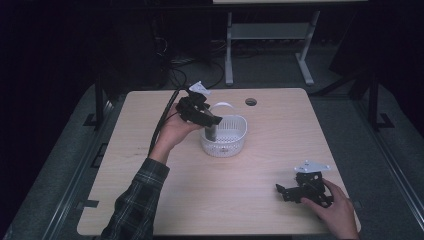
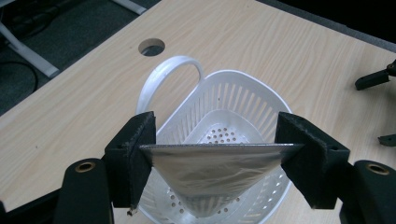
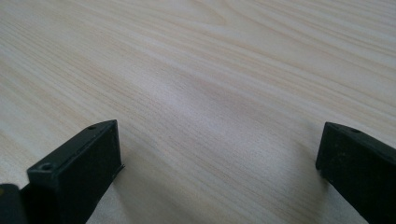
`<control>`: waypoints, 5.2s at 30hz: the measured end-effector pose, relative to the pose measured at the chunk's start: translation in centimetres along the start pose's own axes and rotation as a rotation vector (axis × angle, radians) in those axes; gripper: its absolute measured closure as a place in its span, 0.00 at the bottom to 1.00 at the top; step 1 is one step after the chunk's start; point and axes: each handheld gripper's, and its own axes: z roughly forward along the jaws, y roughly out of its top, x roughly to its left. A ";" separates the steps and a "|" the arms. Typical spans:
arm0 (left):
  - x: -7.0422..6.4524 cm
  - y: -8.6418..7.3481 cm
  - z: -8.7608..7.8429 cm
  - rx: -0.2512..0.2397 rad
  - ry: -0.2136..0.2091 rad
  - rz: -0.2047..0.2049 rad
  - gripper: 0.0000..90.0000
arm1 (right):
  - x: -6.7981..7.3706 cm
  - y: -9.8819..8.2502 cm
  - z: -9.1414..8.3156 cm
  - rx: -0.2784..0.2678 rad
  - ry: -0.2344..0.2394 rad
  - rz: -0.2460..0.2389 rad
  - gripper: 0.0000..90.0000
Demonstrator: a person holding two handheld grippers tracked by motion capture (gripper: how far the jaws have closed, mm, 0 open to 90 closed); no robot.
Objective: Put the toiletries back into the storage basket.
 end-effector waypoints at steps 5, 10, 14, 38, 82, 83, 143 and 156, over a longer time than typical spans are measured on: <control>0.1 -0.5 0.4 0.010 0.006 -0.004 0.33 | 0.0 0.0 0.0 0.001 -0.001 -0.001 0.00; 0.2 -1.0 0.8 0.016 0.004 -0.013 0.33 | 0.0 0.0 0.0 0.001 -0.001 -0.001 0.00; 0.4 -1.4 1.2 0.026 0.002 -0.017 0.33 | 0.0 0.0 0.0 0.001 -0.001 -0.001 0.00; 0.2 -2.7 2.8 0.069 -0.008 -0.005 0.32 | 0.0 0.0 0.0 0.001 -0.001 -0.001 0.00; 0.1 -5.7 -4.0 0.009 0.055 -0.006 0.16 | 0.0 0.0 0.0 -0.001 -0.001 -0.003 0.00; 0.0 -5.9 -4.2 0.008 0.058 -0.007 0.16 | 0.0 0.0 0.0 -0.001 -0.001 -0.004 0.00; -4.5 -23.3 -8.1 -0.031 0.197 -0.085 0.16 | 0.0 0.0 0.0 0.000 -0.001 0.000 0.00; -4.5 -26.5 -7.5 0.037 0.210 -0.127 0.16 | 0.0 0.0 0.0 0.002 -0.001 -0.001 0.00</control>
